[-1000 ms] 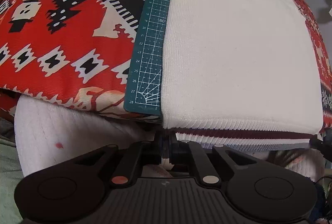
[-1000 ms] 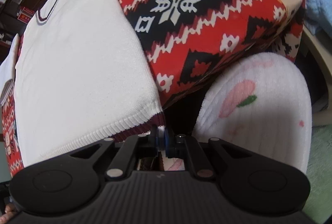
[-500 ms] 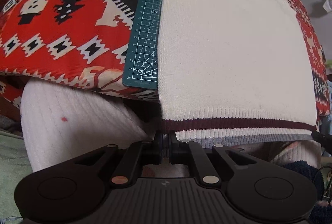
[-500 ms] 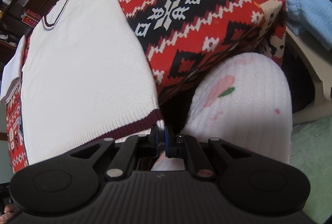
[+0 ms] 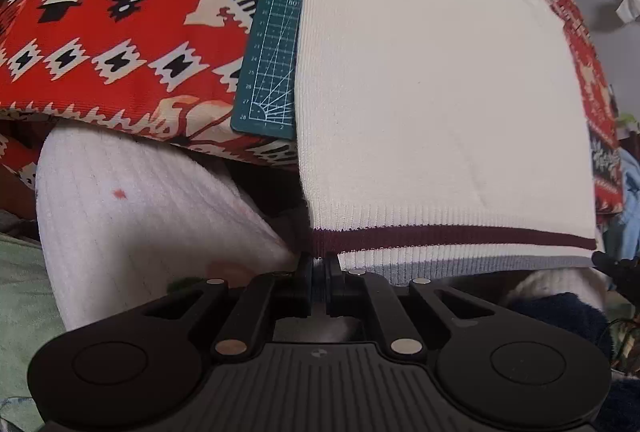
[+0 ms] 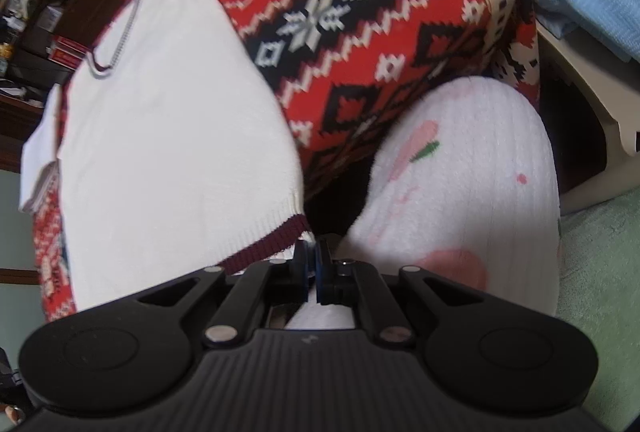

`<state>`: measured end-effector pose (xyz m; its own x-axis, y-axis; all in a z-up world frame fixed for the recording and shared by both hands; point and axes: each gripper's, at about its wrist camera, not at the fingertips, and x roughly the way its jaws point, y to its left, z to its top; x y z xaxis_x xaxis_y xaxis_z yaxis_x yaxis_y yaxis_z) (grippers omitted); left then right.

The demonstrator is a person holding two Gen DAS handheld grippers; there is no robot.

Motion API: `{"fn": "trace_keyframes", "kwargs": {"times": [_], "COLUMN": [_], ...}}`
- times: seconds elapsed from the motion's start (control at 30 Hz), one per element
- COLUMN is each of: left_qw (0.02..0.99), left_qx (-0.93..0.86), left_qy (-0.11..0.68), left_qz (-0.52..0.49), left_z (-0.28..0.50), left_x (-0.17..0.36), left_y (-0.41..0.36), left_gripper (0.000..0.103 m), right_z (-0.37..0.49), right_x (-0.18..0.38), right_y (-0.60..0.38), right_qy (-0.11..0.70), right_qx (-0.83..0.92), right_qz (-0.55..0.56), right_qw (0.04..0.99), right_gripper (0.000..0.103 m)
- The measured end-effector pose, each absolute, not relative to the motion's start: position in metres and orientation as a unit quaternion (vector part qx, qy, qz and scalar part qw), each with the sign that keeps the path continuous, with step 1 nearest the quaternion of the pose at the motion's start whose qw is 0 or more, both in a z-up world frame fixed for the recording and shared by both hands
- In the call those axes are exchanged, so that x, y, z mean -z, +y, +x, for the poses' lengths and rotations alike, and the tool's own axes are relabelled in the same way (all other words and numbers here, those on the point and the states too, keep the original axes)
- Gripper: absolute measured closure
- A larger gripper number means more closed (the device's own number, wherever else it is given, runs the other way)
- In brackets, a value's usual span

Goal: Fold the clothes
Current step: 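Lift the hem with both grippers and fold it over toward the collar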

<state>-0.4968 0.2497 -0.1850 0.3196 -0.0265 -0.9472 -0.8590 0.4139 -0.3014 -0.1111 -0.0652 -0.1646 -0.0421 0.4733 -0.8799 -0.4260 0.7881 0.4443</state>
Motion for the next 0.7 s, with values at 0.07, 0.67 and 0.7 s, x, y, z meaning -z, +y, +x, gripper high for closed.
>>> {"fn": "trace_keyframes", "kwargs": {"times": [0.07, 0.67, 0.7], "left_qw": [0.685, 0.737, 0.736], "left_qx": [-0.302, -0.346, -0.352], "left_qy": [0.480, 0.308, 0.300], "left_qz": [-0.457, -0.492, -0.494], "left_z": [-0.501, -0.445, -0.440], "left_x": [0.174, 0.101, 0.102], "left_y": [0.250, 0.372, 0.381], "left_gripper": [0.097, 0.098, 0.098], "right_z": [-0.110, -0.041, -0.035], "right_x": [0.156, 0.077, 0.082], "right_y": [-0.064, 0.070, 0.081], "right_qy": [0.639, 0.537, 0.540], "right_qx": [-0.334, -0.409, -0.406], "right_qz": [0.033, 0.096, 0.095], "right_qw": [0.692, 0.731, 0.732], "right_gripper": [0.100, 0.100, 0.100]}}
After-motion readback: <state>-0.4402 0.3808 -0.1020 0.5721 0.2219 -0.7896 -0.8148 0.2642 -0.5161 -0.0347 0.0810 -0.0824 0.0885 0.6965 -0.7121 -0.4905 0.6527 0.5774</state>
